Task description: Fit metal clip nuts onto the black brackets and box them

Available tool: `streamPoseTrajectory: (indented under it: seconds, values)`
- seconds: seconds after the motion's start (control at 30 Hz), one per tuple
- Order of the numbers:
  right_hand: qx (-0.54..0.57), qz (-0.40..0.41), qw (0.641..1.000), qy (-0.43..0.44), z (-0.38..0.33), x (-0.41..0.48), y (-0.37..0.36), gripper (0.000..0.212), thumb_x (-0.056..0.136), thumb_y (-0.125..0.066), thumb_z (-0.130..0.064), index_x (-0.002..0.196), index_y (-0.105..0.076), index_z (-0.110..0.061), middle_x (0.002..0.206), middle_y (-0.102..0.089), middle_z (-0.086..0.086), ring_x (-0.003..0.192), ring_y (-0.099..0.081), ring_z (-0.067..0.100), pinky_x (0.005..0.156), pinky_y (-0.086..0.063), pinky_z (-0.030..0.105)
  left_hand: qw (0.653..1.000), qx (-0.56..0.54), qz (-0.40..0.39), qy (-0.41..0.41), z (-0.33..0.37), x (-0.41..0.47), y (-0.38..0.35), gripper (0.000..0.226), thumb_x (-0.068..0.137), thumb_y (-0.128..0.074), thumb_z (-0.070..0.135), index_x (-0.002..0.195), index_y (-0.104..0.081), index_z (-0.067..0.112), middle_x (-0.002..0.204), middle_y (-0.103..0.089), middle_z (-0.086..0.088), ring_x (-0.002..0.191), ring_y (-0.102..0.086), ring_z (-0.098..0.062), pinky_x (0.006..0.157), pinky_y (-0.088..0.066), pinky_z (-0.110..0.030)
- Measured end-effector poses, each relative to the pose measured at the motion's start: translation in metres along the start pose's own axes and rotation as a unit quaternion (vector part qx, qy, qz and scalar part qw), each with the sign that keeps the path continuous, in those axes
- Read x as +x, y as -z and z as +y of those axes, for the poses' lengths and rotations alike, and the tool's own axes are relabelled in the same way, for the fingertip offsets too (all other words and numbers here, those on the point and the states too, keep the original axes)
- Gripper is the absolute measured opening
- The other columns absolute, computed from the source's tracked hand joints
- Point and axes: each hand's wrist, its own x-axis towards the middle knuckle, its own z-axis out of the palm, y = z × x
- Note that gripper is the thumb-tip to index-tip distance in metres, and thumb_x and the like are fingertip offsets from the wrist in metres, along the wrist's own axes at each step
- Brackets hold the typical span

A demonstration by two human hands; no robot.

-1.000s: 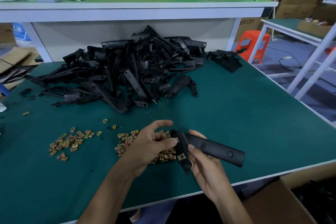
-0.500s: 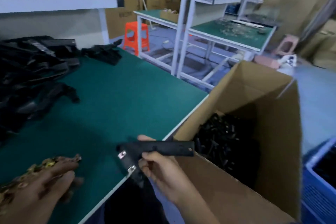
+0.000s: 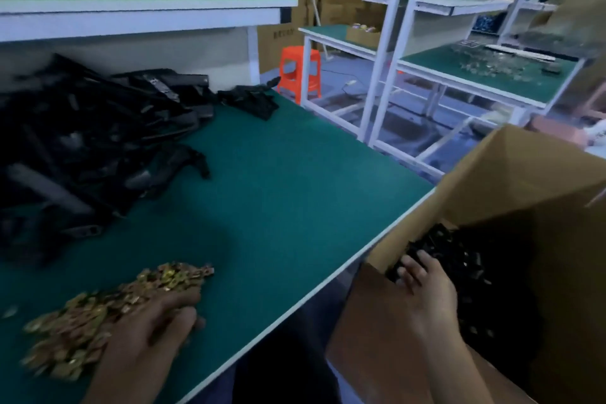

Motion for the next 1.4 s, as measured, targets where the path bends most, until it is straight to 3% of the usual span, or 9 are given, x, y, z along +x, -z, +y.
streamPoseTrajectory:
  seconds: [0.13,0.37,0.53,0.63,0.73,0.87,0.97,1.13,1.4]
  values:
    - [-0.181,-0.176,0.962,0.108,0.016,-0.024,-0.077,0.014,0.101,-0.058,-0.010,0.099,-0.069,-0.019,0.065,-0.070,-0.004,0.055,-0.061,0.008,0.051,-0.049,0.018,0.998,-0.053,0.022,0.034,-0.013,-0.004,0.009,0.011,0.097,-0.063,0.028,0.101,-0.073,0.033,0.088,-0.078,0.008,0.088,-0.070,-0.011,0.084,-0.052,-0.030]
    - [-0.444,-0.491,0.722,0.201,0.087,-0.068,-0.247,0.017,0.098,-0.062,-0.014,0.110,-0.070,-0.024,0.092,-0.070,-0.009,0.082,-0.064,0.011,0.071,-0.052,0.023,0.993,-0.095,0.027,0.058,-0.032,-0.004,0.013,0.012,0.097,-0.064,0.023,0.103,-0.073,0.027,0.090,-0.077,0.007,0.080,-0.069,0.000,0.076,-0.048,-0.018]
    - [-0.651,-0.452,0.463,0.398,0.144,-0.060,-0.346,0.068,0.097,-0.059,-0.009,0.156,-0.033,-0.032,0.159,-0.025,0.013,0.140,-0.031,0.035,0.103,-0.043,0.045,0.996,-0.078,0.027,0.019,-0.034,-0.011,0.012,0.012,0.096,-0.065,0.016,0.097,-0.073,0.025,0.090,-0.077,0.005,0.088,-0.071,-0.003,0.080,-0.049,-0.012]
    - [-0.714,-0.402,0.396,0.414,0.159,-0.054,-0.375,0.075,0.097,-0.054,-0.003,0.158,-0.026,-0.036,0.166,-0.011,0.014,0.145,-0.022,0.041,0.100,-0.045,0.050,0.996,-0.078,0.036,-0.017,-0.033,-0.018,0.012,0.011,0.097,-0.065,0.023,0.099,-0.073,0.031,0.094,-0.075,0.002,0.088,-0.070,0.000,0.077,-0.046,-0.006]
    - [-0.709,-0.387,0.372,0.458,0.168,-0.051,-0.383,0.052,0.101,-0.049,-0.007,0.148,-0.037,-0.026,0.150,-0.036,0.018,0.128,-0.042,0.041,0.087,-0.046,0.049,0.998,-0.011,0.040,-0.051,-0.040,-0.022,0.016,0.011,0.098,-0.061,0.036,0.100,-0.066,0.045,0.095,-0.074,0.014,0.087,-0.068,0.002,0.078,-0.049,-0.011]
    - [-0.616,-0.380,0.434,0.536,0.151,-0.050,-0.371,0.026,0.108,-0.043,-0.026,0.133,-0.045,-0.017,0.117,-0.058,0.017,0.099,-0.058,0.040,0.070,-0.042,0.041,0.978,0.129,0.107,-0.124,-0.044,-0.010,0.029,0.014,0.098,-0.058,0.035,0.100,-0.065,0.047,0.099,-0.062,0.035,0.094,-0.059,0.009,0.076,-0.043,-0.008]
    - [-0.528,-0.385,0.574,0.493,0.119,-0.049,-0.347,0.029,0.108,-0.045,-0.032,0.132,-0.049,-0.017,0.106,-0.063,0.011,0.095,-0.060,0.034,0.073,-0.041,0.040,0.941,0.247,0.163,-0.167,-0.039,0.018,0.038,0.019,0.104,-0.048,0.037,0.114,-0.064,0.038,0.106,-0.057,0.026,0.103,-0.048,0.003,0.089,-0.041,-0.016]
    - [-0.287,-0.435,0.840,0.152,0.076,-0.058,-0.270,0.020,0.103,-0.059,-0.029,0.121,-0.068,-0.028,0.114,-0.074,0.002,0.106,-0.069,0.015,0.093,-0.054,0.030,0.884,0.404,0.181,-0.152,-0.028,0.074,0.043,0.042,0.108,-0.042,0.025,0.150,-0.045,0.024,0.139,-0.047,-0.002,0.123,-0.039,-0.021,0.104,-0.038,-0.031]
    - [-0.043,-0.416,0.903,-0.100,0.073,-0.073,-0.133,0.016,0.087,-0.062,-0.012,0.103,-0.062,-0.014,0.105,-0.071,0.007,0.107,-0.072,0.021,0.088,-0.061,0.031,0.894,0.418,0.122,-0.105,-0.022,0.087,0.043,0.017,0.106,-0.044,0.029,0.116,-0.057,0.026,0.124,-0.052,0.007,0.117,-0.039,-0.017,0.101,-0.036,-0.031]
